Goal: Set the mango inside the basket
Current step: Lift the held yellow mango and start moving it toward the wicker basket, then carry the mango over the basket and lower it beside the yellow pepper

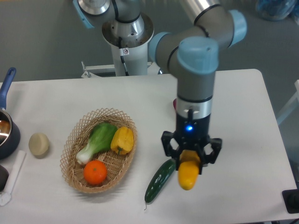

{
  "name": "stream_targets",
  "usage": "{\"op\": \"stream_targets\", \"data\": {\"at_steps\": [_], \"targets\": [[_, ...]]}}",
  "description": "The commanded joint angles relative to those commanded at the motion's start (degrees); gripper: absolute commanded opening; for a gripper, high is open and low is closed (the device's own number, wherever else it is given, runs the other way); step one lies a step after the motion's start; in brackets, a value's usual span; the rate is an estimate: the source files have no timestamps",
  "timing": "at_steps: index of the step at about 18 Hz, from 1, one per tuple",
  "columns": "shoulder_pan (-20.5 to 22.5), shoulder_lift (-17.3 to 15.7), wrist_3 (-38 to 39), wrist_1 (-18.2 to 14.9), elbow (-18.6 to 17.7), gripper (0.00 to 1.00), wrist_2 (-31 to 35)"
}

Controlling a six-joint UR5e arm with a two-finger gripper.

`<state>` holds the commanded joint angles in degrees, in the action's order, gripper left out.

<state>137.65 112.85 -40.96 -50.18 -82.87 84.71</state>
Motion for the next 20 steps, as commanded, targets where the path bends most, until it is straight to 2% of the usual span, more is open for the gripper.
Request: {"op": "stream_targets", "data": {"at_steps": [4, 8, 11, 13, 16, 20], "targets": [[-4.57, -1.40, -3.86, 0.09, -5.36, 0.34, 5.45], [-7.13, -7.19, -8.42, -1.14, -13.17, 0.34, 6.43], [-9.32, -11.06, -11.78, -1.93, -17.58, 0.34, 6.25], [-10.90, -11.69, -8.73, -2.90, -18.46, 0.35, 6.08], [-13.89, -11.52, 4.97, -3.34, -18.73, 0.35, 5.64], [-16.18, -10.20, 14.66, -3.25, -18.91, 0.35, 4.85]]}}
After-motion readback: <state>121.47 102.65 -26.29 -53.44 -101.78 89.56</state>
